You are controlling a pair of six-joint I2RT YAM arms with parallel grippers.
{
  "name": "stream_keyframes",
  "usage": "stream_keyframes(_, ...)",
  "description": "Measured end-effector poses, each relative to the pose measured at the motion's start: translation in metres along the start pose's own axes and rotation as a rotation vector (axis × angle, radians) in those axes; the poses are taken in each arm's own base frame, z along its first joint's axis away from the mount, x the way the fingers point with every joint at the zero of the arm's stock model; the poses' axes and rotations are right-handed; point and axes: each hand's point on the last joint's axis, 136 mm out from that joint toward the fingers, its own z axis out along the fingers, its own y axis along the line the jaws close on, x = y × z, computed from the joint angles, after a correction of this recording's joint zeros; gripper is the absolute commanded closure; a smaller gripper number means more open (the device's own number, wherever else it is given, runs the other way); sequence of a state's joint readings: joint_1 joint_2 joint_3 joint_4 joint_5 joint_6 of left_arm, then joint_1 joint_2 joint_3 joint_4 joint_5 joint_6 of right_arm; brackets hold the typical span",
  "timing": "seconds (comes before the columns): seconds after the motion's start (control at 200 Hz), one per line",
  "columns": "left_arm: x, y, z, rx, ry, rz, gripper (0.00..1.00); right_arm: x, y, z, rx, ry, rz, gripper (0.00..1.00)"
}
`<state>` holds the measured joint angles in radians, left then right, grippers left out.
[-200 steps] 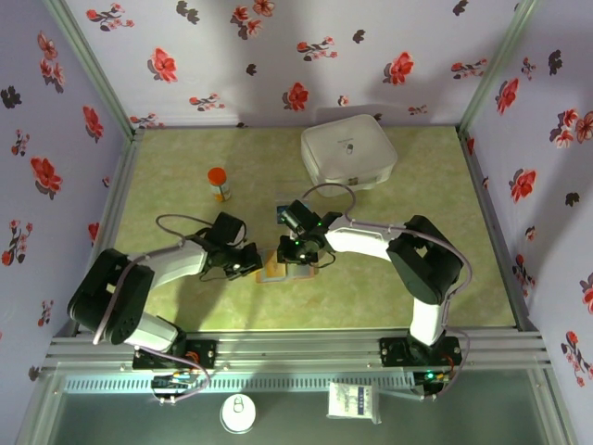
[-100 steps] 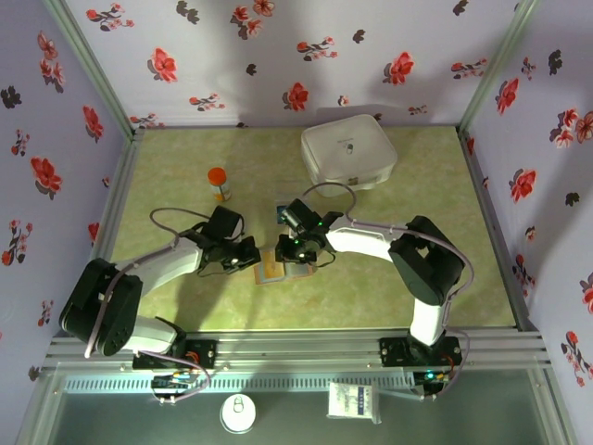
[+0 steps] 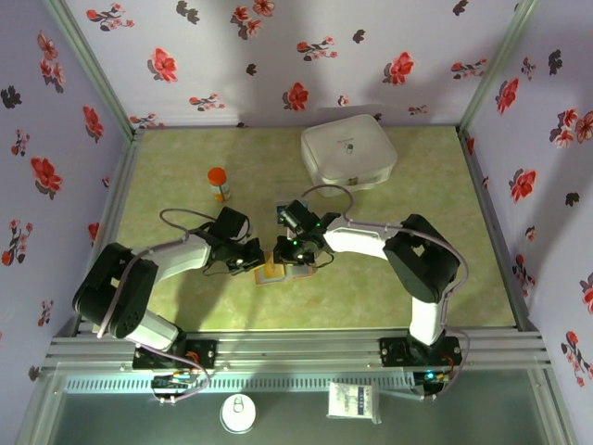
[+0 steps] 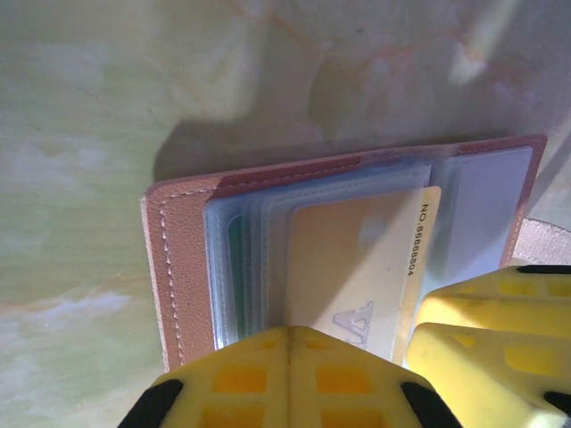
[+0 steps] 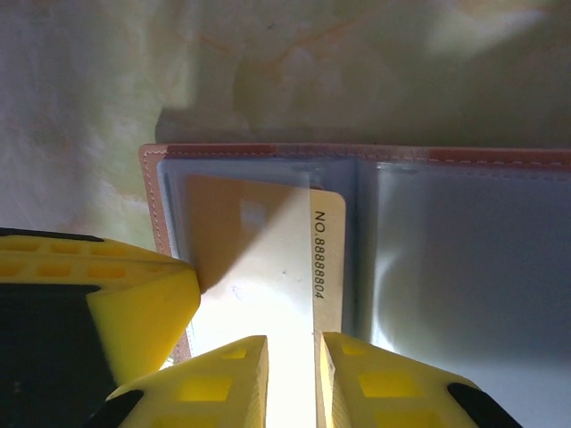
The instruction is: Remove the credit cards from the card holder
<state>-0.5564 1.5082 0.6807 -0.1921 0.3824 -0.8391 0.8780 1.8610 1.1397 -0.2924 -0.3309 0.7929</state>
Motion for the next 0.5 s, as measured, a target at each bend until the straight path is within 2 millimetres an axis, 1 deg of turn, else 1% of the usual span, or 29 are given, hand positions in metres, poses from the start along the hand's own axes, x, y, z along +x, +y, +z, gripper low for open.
stream_keyframes(0.14,-0.0006,-0.0008,0.0,0.003,-0.002,0.002,1.0,0.0019,-0.0007,0.0024,-0.002,0.012,0.002,0.83)
stream_keyframes(0.215,-0.0007,-0.0007,0.0,0.003,-0.003,0.002,1.0,0.0022,-0.0008,0.0027,-0.002,0.014,0.002,0.83)
stream_keyframes(0.38,-0.0007,-0.0007,0.0,0.003,-0.003,0.002,1.0,0.0028,-0.0017,0.0041,0.0,0.019,0.001,0.78)
stream_keyframes(0.5,-0.0003,-0.0001,0.0001,0.001,-0.002,0.001,0.99,0.0007,-0.0036,0.0024,0.023,0.013,-0.003,0.77)
